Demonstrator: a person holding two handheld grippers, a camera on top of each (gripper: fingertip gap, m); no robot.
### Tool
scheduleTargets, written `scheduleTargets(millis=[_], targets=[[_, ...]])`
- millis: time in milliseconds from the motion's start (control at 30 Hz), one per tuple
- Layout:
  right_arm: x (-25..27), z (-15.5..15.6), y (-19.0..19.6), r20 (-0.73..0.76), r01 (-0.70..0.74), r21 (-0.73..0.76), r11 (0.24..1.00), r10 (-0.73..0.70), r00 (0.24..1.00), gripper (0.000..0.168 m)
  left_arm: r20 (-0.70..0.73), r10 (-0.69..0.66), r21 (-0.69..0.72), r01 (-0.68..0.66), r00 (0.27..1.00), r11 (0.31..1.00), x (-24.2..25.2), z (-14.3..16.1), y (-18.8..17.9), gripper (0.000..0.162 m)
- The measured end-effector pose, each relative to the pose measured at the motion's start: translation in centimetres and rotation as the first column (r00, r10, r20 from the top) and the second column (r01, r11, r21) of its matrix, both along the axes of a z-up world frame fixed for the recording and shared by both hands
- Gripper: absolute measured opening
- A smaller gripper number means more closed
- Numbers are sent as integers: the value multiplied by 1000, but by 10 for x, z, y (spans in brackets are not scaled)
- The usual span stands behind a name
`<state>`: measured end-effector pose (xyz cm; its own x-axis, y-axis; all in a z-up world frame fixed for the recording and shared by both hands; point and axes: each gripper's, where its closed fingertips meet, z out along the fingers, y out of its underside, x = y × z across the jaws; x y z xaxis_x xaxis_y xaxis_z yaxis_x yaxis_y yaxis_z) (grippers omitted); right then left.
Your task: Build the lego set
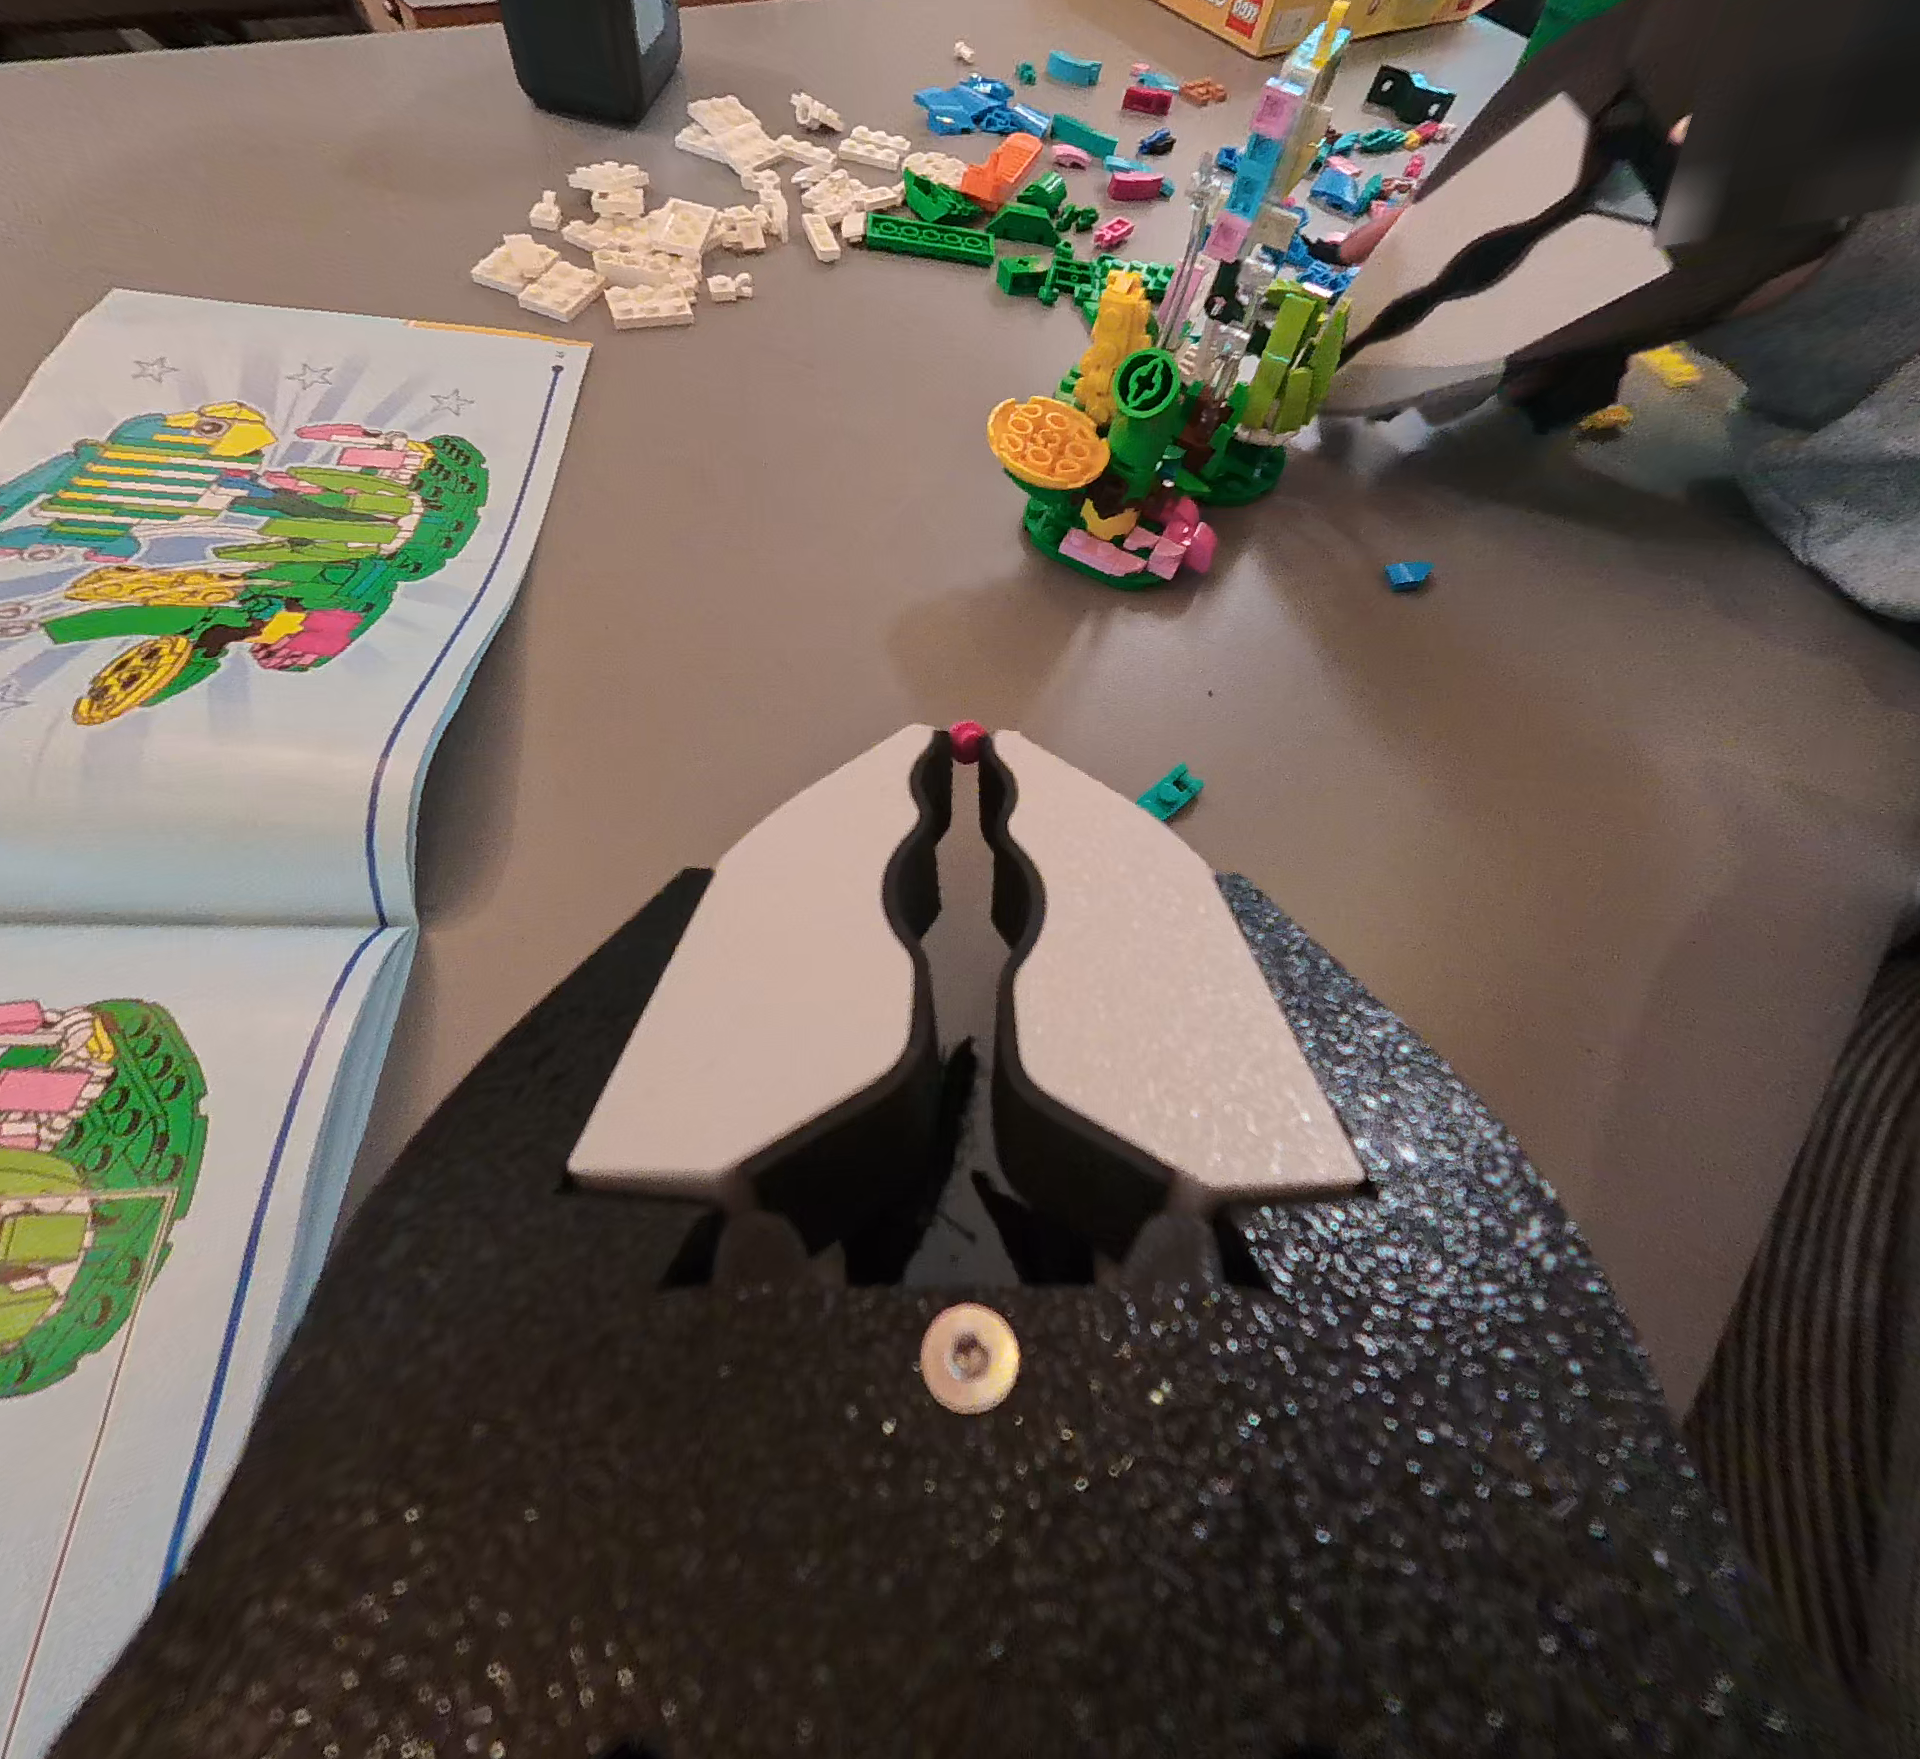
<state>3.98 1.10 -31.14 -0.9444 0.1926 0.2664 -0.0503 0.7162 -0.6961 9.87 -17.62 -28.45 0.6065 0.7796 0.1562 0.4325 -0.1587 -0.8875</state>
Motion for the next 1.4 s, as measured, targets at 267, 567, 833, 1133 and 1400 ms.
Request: scheduleTargets(millis=[267,567,833,1133,1400], targets=[[-2,-8,-17,18,19,32,999,-19,1000,0,-91,-74,66,80,993,995,-6,35,14,4],[-17,20,-14,-9,91,-162,983,-93,996,0,-270,-261,-131,234,927,964,-50,101,55,5],[-72,77,50,-193,322,-427,845,-433,880,1,-407,-156,-185,86,900,979,-138,138,54,4],[-101,107,138,-285,499,-495,711,-675,680,2,-371,19,-84,-54,929,995,-178,101,49,4],[-117,120,227,-177,593,-657,466,-860,479,4,-440,189,-22,-221,878,975,-170,87,20,4]])
